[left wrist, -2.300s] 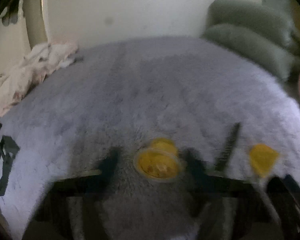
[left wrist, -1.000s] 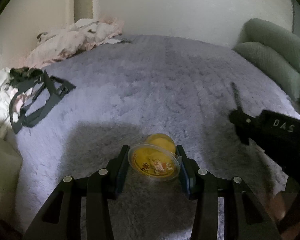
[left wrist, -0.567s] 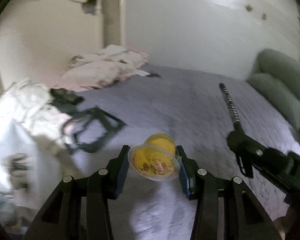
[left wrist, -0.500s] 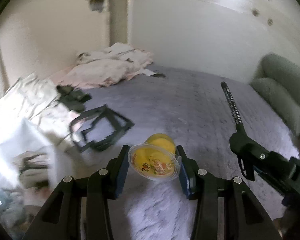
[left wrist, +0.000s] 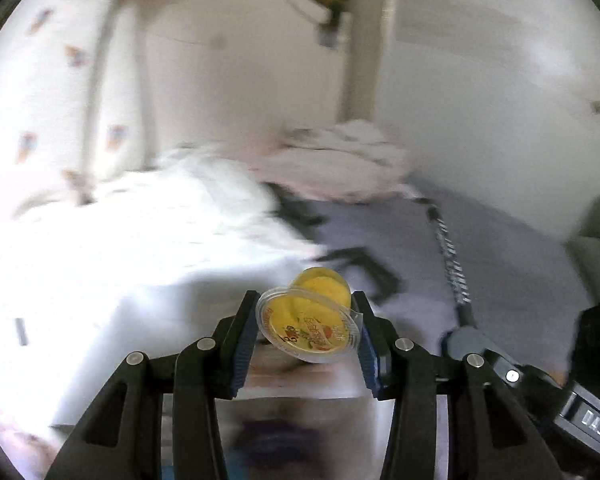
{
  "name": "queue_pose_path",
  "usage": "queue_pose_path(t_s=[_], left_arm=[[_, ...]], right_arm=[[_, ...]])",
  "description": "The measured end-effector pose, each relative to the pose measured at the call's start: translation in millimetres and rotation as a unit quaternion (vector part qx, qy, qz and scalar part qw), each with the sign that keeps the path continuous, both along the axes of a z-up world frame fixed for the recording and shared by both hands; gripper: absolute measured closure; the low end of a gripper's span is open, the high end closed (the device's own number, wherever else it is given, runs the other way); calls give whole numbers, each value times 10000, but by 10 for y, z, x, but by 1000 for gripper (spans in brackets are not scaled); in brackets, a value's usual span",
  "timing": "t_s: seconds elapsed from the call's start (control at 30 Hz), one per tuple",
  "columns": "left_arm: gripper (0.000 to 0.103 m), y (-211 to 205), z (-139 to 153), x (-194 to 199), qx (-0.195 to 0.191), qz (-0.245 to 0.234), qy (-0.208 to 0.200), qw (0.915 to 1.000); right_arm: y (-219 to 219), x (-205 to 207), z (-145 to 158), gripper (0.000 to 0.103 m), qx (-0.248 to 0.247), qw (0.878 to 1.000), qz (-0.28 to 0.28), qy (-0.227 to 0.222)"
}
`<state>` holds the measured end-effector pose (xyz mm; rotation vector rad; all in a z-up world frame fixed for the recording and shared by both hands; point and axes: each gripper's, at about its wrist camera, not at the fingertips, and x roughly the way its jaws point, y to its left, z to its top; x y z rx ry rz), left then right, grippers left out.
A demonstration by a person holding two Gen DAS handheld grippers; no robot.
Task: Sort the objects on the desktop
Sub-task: 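Carry jelly cup and black pen into the white tote bag and open both tools, then withdraw both tools from the tote bag back over the bed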
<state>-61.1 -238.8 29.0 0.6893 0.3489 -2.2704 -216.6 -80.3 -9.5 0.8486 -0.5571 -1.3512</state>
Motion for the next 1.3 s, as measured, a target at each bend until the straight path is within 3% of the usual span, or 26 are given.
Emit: queue_pose_path(t_s=[0.07, 0.13, 0.23, 0.33, 0.53, 0.67, 0.7, 0.77, 0.83, 1.0, 1.3], left_arm=[[58, -190, -124, 38, 51, 428, -392, 9983], [58, -394, -323, 4, 402, 548, -732, 9950], [58, -722, -723, -146, 1032, 656, -1380, 9829], [58, -880, -949, -247, 1200, 802, -1762, 9737], [56, -907, -1010, -293, 1250, 608, -1800, 9738], [24, -928, -989, -253, 1082, 822, -1870, 9729], [22, -922, -965, -218, 1118, 817, -1801, 9738], [22, -918, -906, -163, 1186, 789, -1639, 9761], [20, -875, -833, -132, 1100, 807, -1556, 9784], [20, -701, -661, -142, 888, 659, -1297, 9854], [20, -158, -496, -577, 586, -304, -957, 9932]], right_arm=[[-163, 164, -26, 87, 75, 9995, 314, 44], [-352, 300, -42, 87, 254, 9983, 507, 129], [-525, 397, -133, 87, 929, 9939, 323, 509], [-664, 438, -324, 88, 1449, 9877, 275, 511], [-731, 626, -362, 91, 2094, 9698, -103, 1244], [-716, 663, -348, 91, 2120, 9654, -381, 1473], [-712, 660, -338, 91, 2136, 9637, -438, 1538], [-685, 650, -298, 82, 2175, 9599, -578, 1670], [-600, 637, -243, 47, 2111, 9569, -839, 1812], [-464, 571, -129, 45, 1790, 9650, -901, 1693], [41, 360, 117, 45, 1990, 9426, -1733, 2046]])
